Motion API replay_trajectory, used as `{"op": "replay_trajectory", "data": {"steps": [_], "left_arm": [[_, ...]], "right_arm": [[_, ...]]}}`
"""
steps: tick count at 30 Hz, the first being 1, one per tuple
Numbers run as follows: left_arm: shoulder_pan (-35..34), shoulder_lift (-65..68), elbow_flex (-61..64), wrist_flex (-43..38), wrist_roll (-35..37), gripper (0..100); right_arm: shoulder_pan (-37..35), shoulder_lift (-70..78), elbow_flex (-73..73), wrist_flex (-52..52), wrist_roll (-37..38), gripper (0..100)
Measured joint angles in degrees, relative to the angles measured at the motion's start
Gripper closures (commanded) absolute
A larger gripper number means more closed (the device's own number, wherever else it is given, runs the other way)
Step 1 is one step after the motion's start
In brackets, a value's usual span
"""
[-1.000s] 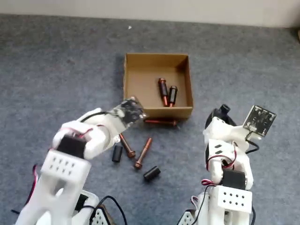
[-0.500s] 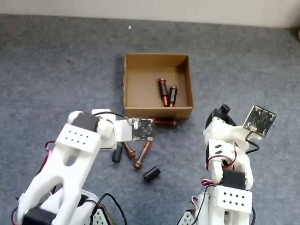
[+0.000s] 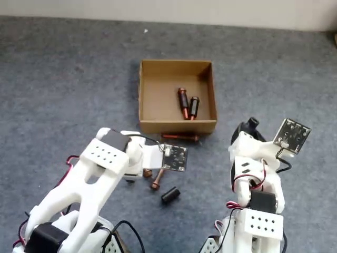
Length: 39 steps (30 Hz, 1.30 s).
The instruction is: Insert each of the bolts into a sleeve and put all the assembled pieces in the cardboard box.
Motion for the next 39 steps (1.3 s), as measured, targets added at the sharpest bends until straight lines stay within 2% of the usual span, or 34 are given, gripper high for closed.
{"op": "replay_trajectory", "data": {"steps": [5,14,23,34,39], "left_arm": [[0.00,0.00,5.63,-6.68,0.00,82],[0.09,2.90,6.15,-10.64,0.00,82],[0.44,20.40,-4.84,-11.69,0.00,82],[1.76,24.09,-7.03,-11.08,0.09,99],[2.20,24.09,-7.03,-11.08,1.23,99]], "right_arm": [[0.00,0.00,0.00,0.00,0.00,99.4],[0.00,0.00,0.00,0.00,0.00,99.4],[0.00,0.00,0.00,0.00,0.00,99.4],[0.00,0.00,0.00,0.00,0.00,99.4],[0.00,0.00,0.00,0.00,0.00,99.4]]}}
